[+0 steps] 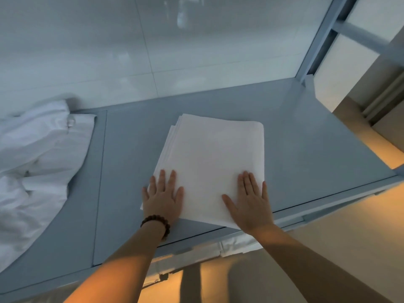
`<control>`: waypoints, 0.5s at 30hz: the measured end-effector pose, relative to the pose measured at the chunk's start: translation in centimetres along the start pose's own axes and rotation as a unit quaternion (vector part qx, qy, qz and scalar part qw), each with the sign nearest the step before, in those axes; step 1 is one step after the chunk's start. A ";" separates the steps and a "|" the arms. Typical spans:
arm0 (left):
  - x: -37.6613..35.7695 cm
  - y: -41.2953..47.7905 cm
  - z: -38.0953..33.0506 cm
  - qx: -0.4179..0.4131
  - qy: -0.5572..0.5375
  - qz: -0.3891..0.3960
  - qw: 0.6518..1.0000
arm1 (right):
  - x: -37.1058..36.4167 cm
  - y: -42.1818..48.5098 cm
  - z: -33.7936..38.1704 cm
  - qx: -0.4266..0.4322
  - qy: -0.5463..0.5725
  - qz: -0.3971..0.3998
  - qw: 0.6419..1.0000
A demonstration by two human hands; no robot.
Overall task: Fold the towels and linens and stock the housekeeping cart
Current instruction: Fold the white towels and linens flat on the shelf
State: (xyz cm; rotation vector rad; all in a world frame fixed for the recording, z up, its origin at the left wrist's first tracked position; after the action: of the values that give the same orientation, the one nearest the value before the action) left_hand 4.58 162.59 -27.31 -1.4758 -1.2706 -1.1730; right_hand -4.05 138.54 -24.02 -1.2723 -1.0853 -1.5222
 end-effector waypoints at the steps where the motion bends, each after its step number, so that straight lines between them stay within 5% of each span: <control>1: 0.0 0.1 0.0 -0.001 0.001 -0.004 1.000 | 0.2 0.3 -0.2 -0.001 0.003 -0.010 1.000; 15: 0.0 0.0 -0.1 -0.004 0.001 -0.037 0.999 | -1.1 7.3 -3.5 -0.045 0.010 -0.003 0.999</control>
State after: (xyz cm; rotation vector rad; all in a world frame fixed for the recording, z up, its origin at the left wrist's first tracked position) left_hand 4.58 162.46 -27.26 -1.4439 -1.3311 -1.2282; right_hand 2.24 133.37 -24.76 -1.3126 -1.0202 -1.6006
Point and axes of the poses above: each hand's wrist, its own y-axis towards the middle knuckle, its own x-axis out of the back of the hand, z = x × y, the point moved 10 cm from there along y, towards the middle knuckle, and after that the axes turned 8 degrees about -z, right-handed, at the moved point
